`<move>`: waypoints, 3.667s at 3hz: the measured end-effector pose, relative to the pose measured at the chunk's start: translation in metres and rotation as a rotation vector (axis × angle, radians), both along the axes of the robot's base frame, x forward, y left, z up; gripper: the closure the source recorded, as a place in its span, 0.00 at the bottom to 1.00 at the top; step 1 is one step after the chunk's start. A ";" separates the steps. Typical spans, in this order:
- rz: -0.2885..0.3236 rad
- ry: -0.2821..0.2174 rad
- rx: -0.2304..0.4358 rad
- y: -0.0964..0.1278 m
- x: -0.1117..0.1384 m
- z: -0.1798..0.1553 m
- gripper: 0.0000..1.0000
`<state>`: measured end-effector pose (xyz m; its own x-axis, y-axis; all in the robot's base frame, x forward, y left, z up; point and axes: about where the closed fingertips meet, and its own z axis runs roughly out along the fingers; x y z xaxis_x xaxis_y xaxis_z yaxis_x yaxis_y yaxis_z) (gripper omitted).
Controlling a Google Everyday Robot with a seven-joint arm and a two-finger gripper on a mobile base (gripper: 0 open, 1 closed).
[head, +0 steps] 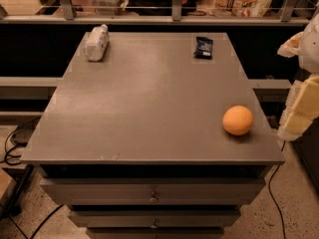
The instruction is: Pick rxbar blueberry
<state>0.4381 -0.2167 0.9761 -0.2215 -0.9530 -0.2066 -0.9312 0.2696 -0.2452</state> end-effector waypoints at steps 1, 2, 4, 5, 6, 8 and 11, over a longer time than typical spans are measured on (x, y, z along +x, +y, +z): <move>0.000 0.000 0.000 0.000 0.000 0.000 0.00; -0.004 -0.012 0.014 0.001 0.002 0.002 0.00; -0.023 -0.134 0.235 0.012 0.034 0.012 0.00; -0.037 -0.215 0.368 0.024 0.063 0.020 0.00; -0.072 -0.259 0.465 0.031 0.096 0.018 0.00; -0.147 -0.273 0.607 0.033 0.159 0.007 0.00; -0.200 -0.345 0.717 0.038 0.210 0.000 0.00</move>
Offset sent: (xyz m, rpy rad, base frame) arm 0.0041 0.0002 -0.0006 0.0347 -0.0049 -0.0090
